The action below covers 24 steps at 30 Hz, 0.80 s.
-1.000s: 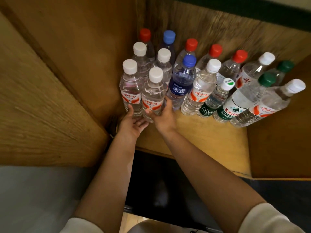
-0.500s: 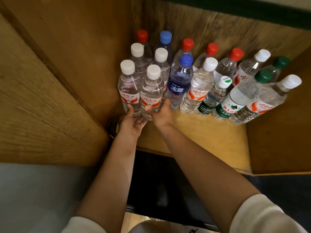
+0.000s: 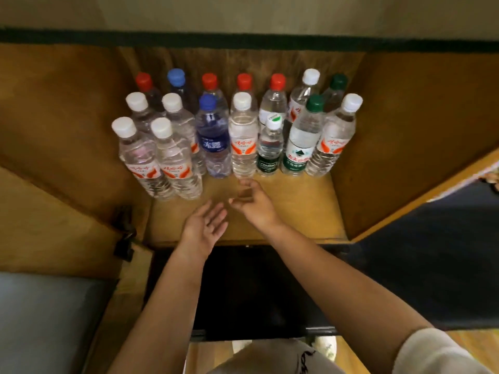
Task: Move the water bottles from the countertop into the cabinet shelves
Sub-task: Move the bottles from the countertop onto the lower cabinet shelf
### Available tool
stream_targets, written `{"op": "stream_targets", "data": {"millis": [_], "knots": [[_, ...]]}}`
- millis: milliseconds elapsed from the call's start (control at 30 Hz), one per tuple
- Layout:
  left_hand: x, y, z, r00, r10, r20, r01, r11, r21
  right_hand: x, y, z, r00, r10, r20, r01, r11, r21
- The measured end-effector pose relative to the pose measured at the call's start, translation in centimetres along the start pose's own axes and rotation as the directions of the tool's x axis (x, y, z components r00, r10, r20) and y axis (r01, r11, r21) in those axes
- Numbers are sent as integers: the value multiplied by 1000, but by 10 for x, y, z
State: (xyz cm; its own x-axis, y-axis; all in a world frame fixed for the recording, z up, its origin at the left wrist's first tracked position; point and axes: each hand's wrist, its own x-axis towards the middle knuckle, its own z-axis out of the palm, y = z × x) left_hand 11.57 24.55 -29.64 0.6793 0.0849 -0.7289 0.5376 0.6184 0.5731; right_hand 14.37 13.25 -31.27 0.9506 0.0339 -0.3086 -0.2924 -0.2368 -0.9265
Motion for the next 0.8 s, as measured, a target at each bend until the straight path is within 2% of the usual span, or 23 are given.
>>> {"op": "stream_targets", "data": {"millis": [100,167,233,333,433,633,733,800], "knots": [[-20,-39,21,999,12,33,-19,979,203,-37,19,-48,998,-17,61,13,998,61],[-34,-65,37,997,53,51,-68,936,345,-66,32,-85,991,-26,132,21,999,41],[-48,-91,53,989,102,103,-139,865,482,-95,44,-126,983,-27,184,26,1000,6],[-71,-132,80,967,154,202,-249,733,634,-130,62,-194,982,-4,191,13,999,-47],[-88,-172,112,944,145,297,-321,614,721,-150,80,-266,994,13,112,-8,999,-45],[-98,-232,194,883,45,468,-436,449,780,-153,112,-389,987,25,-160,-28,1000,-12],[-86,-248,242,861,89,501,-494,385,780,-139,119,-430,973,16,-232,-19,1000,-11],[-76,-252,273,840,172,515,-539,377,753,-126,120,-450,964,1,-267,-4,1000,-10]]}}
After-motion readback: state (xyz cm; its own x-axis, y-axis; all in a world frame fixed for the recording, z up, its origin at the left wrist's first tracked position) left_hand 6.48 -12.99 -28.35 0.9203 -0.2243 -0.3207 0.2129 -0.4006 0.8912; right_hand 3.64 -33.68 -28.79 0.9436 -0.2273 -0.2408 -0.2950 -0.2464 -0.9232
